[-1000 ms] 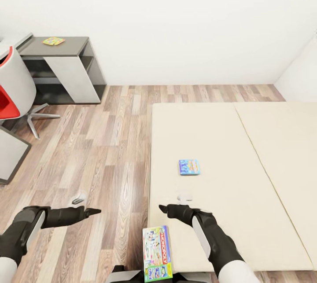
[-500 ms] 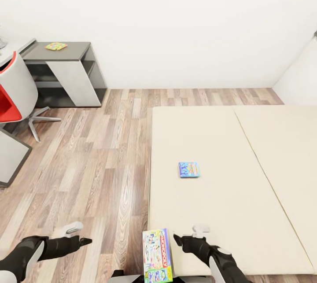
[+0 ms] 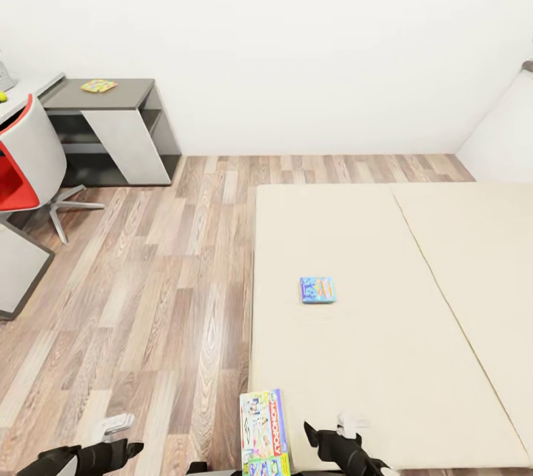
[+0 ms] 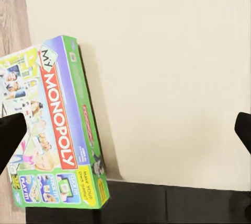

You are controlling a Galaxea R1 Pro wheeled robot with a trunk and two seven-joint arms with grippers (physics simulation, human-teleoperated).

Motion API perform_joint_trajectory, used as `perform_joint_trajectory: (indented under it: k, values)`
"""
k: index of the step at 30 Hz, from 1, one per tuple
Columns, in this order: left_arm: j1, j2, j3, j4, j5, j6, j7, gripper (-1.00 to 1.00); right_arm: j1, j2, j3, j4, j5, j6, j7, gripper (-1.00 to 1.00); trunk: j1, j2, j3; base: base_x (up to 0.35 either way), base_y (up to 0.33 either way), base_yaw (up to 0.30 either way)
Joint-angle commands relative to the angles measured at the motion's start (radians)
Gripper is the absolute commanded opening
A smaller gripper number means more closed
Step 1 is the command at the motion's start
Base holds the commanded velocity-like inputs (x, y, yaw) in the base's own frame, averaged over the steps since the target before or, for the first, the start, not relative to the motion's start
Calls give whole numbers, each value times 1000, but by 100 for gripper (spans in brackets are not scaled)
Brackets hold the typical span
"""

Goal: Put all the toys in the child's room - the three board games (two on the bed and one on the table), the two jigsaw puzzles on the table, and the tennis ball on the table - inside the toy box on the table in the child's room.

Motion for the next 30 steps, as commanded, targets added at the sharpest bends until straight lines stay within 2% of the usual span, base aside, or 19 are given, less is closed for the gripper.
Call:
perform_joint_trajectory:
  k: [1,4,12,19,30]
  values:
    - [0,-3,8,6,1,-2,6,100,1,1,-7,9,-10,-3,5,100,1,-2,0,0,0,0]
    - [2,-12,8,30,1,-47,32,100,3,0,-17,38,-10,-38,5,100,1,-2,5,0,0,0]
    - [8,-31,8,43,2,-102,50,100,3,-1,-27,69,-11,-74,4,100,1,-2,19,0,0,0]
    - [19,-42,8,57,2,-121,72,100,5,-5,-28,74,-11,-107,3,100,1,-2,30,0,0,0]
    - [26,-47,8,63,2,-127,86,100,5,-6,-28,80,-10,-114,2,100,1,-2,48,0,0,0]
